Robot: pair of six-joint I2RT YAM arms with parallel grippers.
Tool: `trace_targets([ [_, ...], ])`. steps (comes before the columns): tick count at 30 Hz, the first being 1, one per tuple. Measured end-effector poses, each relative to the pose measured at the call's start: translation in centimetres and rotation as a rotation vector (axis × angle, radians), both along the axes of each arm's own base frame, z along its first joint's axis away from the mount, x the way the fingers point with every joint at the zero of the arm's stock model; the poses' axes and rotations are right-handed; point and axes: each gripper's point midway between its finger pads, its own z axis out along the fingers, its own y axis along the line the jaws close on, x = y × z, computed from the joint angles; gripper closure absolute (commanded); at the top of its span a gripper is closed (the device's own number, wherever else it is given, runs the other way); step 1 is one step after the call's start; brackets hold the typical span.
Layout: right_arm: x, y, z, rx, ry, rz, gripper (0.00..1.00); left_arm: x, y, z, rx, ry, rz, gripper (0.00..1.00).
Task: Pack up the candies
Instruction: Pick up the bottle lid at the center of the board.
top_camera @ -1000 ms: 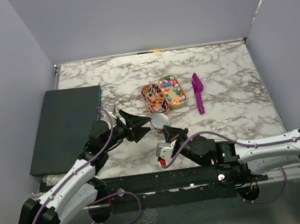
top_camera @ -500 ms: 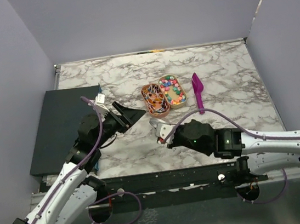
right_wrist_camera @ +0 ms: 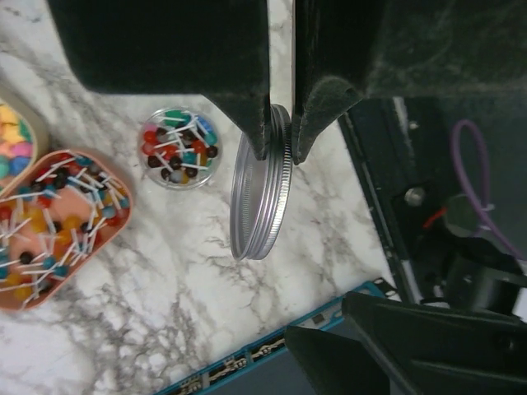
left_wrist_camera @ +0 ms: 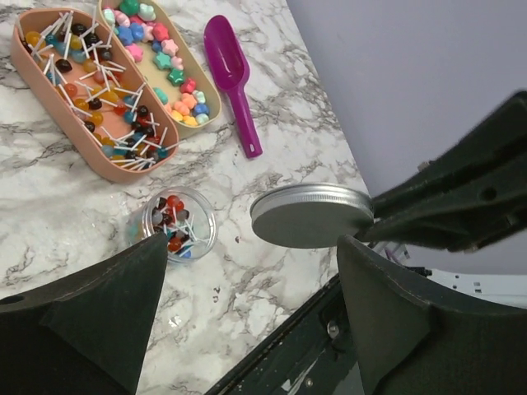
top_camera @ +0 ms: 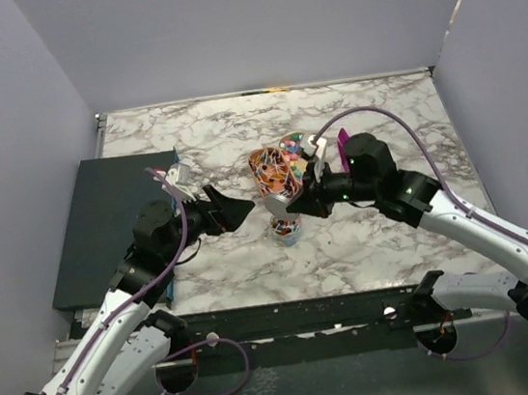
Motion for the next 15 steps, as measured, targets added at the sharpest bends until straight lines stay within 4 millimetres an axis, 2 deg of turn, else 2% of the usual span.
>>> trace_targets([
  [7,0.1,-1.4,0.2,0.227,0.371,0.076,0.99,-0.6,-1.3,0.6,-0.019,-0.030,-0.091,0.17],
  [15,-2.9,-1.1,0.6,0.435,0.641,0.220,0.99,-2.7,-3.7,1.4,-0.146,-0.044,-0.273,0.23],
])
